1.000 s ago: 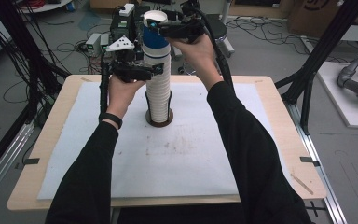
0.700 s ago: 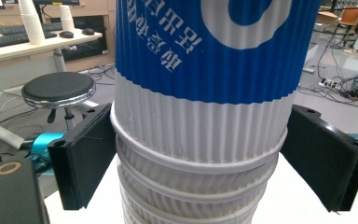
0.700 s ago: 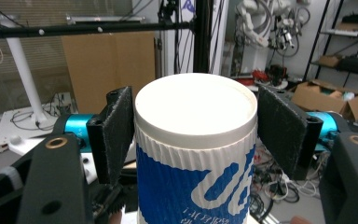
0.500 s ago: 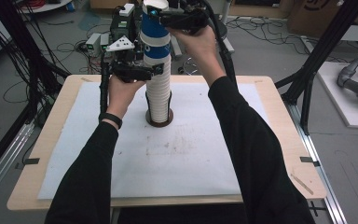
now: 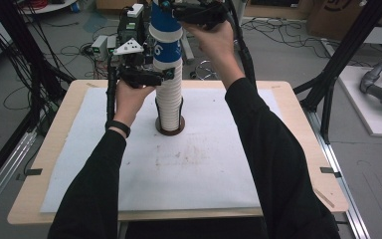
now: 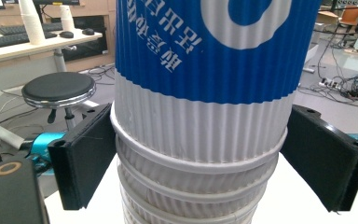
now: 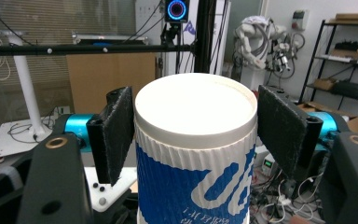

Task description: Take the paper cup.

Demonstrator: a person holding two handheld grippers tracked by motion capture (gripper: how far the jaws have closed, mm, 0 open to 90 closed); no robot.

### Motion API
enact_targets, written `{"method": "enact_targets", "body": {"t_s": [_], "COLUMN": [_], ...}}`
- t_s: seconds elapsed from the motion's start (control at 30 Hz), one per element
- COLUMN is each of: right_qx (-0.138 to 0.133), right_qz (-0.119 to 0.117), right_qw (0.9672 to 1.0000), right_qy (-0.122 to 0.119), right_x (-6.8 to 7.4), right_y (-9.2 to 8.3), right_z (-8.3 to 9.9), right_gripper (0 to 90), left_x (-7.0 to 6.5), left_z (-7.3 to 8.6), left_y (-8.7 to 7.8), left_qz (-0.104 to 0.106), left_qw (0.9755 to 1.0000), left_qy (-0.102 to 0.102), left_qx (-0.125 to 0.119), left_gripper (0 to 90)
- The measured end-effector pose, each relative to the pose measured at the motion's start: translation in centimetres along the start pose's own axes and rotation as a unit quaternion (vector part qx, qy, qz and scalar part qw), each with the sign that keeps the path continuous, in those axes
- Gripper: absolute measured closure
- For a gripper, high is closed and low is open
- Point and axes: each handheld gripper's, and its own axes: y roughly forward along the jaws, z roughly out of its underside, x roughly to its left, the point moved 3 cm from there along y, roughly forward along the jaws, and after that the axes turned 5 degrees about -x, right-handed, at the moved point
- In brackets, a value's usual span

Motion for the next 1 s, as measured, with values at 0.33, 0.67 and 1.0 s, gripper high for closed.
{"method": "enact_targets", "body": {"t_s": [0.33,0.67,1.0], "right_qx": [-0.021,-0.033,-0.024], "right_qz": [-0.001,-0.002,-0.003], "right_qw": [0.9997,0.9994,0.9996], "right_qy": [-0.008,-0.006,-0.015], "right_x": [0.0,-0.8,-1.3], "right_y": [-2.1,-4.8,-7.7], "right_z": [-1.5,-1.9,-0.7], "right_gripper": [30.5,30.5,30.5], "left_x": [0.0,0.0,-0.1], "left_z": [0.0,-0.1,-0.4], "left_y": [0.0,0.0,-0.7], "left_qz": [-0.001,-0.006,-0.009], "left_qw": [1.0000,1.0000,0.9999], "left_qy": [0.000,0.005,0.012], "left_qx": [-0.001,0.000,-0.001], "left_gripper": [12.3,12.3,7.1]}}
